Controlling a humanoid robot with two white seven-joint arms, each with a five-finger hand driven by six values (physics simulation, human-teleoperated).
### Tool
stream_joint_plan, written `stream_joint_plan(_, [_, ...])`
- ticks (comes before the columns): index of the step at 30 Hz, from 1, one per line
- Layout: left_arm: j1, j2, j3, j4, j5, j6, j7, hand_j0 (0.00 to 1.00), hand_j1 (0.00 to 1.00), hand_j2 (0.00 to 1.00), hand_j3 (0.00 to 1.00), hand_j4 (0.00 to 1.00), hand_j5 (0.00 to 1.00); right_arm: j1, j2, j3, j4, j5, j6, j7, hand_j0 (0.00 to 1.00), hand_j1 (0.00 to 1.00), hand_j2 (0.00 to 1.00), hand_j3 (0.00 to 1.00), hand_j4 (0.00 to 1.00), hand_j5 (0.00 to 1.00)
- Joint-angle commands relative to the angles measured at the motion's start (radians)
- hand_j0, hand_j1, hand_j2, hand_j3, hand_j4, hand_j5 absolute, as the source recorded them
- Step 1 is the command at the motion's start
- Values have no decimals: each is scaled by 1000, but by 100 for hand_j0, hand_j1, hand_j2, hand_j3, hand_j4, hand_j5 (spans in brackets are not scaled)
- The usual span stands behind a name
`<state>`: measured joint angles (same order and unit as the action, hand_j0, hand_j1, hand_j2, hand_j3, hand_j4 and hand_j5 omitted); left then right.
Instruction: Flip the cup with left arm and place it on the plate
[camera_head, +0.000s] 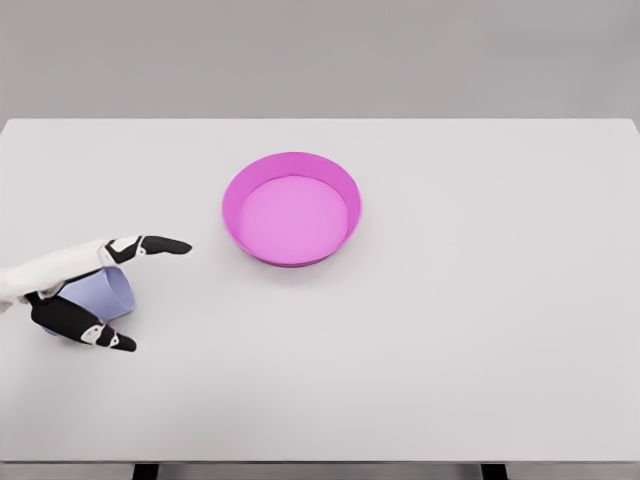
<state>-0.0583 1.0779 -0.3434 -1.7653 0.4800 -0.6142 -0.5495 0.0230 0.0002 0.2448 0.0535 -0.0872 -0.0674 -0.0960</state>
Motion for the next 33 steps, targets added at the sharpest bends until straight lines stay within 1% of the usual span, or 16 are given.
stream_joint_plan(1, [2, 14, 1, 0, 22, 3, 174, 100, 100, 100, 100, 100, 100, 0, 0, -1, 0, 0, 0, 1, 100, 100, 100, 100, 100, 100])
stream_joint_plan(3, [11, 54, 6, 0, 22, 3, 195, 100, 100, 100, 100, 100, 100, -2, 0, -1, 0, 0, 0, -1, 100, 100, 100, 100, 100, 100])
stream_joint_plan(4, [31, 65, 12, 0, 22, 3, 195, 100, 100, 100, 100, 100, 100, -2, 0, -1, 0, 0, 0, 1, 100, 100, 100, 100, 100, 100])
stream_joint_plan(6, [35, 66, 12, 0, 22, 5, 195, 100, 100, 100, 100, 100, 100, -2, 0, -1, 0, 0, 0, 1, 100, 100, 100, 100, 100, 100])
stream_joint_plan(8, [54, 70, 6, 0, 20, 37, 184, 100, 100, 100, 100, 100, 100, 0, 0, -1, 0, 0, 0, -1, 100, 100, 100, 100, 100, 100])
stream_joint_plan(12, [83, 79, 4, 0, 9, 172, 184, 100, 100, 100, 100, 100, 100, 0, 0, -1, 0, 0, 0, -1, 100, 100, 100, 100, 100, 100])
stream_joint_plan(15, [83, 77, 15, 1, 0, 303, 184, 100, 100, 100, 100, 100, 100, 0, 0, -1, 0, 0, 0, -1, 100, 100, 100, 100, 100, 100])
stream_joint_plan(17, [86, 77, 46, 1, 0, 341, 187, 100, 100, 100, 100, 100, 100, -2, 0, -1, 0, 0, 0, -1, 100, 100, 100, 100, 100, 100])
stream_joint_plan(20, [91, 79, 47, 1, -3, 364, 187, 100, 100, 100, 100, 100, 100, -2, 0, 1, 0, 0, 0, 1, 100, 100, 100, 100, 100, 100])
stream_joint_plan(23, [89, 68, 50, 0, -43, 364, 186, 100, 100, 100, 100, 100, 100, 0, 0, -1, 0, 0, 0, 1, 100, 100, 100, 100, 100, 100])
stream_joint_plan(33, [95, 66, 50, 1, -41, 363, 186, 100, 100, 100, 100, 100, 100, -2, 0, -1, 0, 0, 0, -1, 100, 100, 100, 100, 100, 100])
